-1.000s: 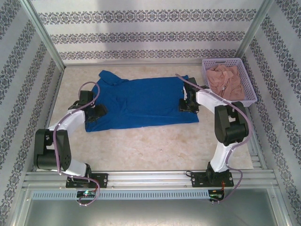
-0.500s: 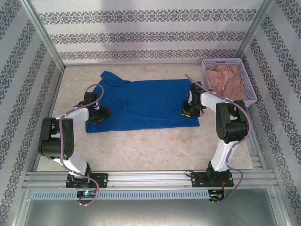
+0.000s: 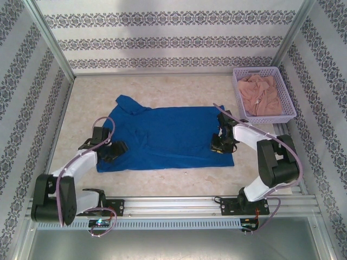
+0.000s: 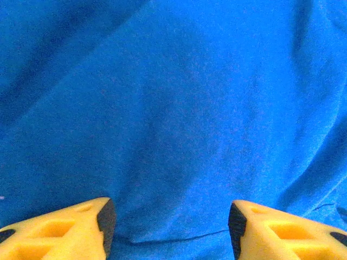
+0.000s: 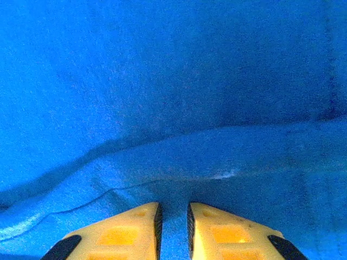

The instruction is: Fold the inside-out t-shirt

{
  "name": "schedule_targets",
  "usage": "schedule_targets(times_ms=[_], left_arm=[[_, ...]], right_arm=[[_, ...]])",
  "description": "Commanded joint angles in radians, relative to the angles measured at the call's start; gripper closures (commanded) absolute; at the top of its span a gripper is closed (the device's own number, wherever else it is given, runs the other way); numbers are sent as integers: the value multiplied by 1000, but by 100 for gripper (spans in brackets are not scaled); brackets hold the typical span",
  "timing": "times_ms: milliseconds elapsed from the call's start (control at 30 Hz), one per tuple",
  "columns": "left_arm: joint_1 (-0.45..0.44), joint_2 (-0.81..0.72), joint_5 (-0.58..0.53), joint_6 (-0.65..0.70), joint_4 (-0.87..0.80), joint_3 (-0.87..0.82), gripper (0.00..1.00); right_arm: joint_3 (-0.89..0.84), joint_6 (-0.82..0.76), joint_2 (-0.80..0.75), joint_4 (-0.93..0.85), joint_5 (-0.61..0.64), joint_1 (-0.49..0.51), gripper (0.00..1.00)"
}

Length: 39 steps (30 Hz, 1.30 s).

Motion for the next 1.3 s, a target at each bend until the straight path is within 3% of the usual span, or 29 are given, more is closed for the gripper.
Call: schedule_targets(times_ms=[0, 133, 333, 667, 967, 1267], left_arm=[[-11, -63, -91, -17, -68, 74, 40], [7, 68, -166, 81, -1, 260, 40], [110, 456, -98, 158, 106, 563, 40], [172, 990, 42, 287, -87, 1138, 39], [186, 1177, 139, 313, -190, 1363, 39], [177, 1271, 163, 330, -289, 1494, 55]], right_arm=[[61, -30, -46, 16, 64, 23, 71], [162, -82, -47, 88, 74, 68, 64], [269, -138, 26, 138, 77, 115, 58], [278, -142, 47, 188, 58, 117, 57], [281, -130, 73, 195, 28, 118, 57], [284, -120, 88, 200, 20, 124, 57]])
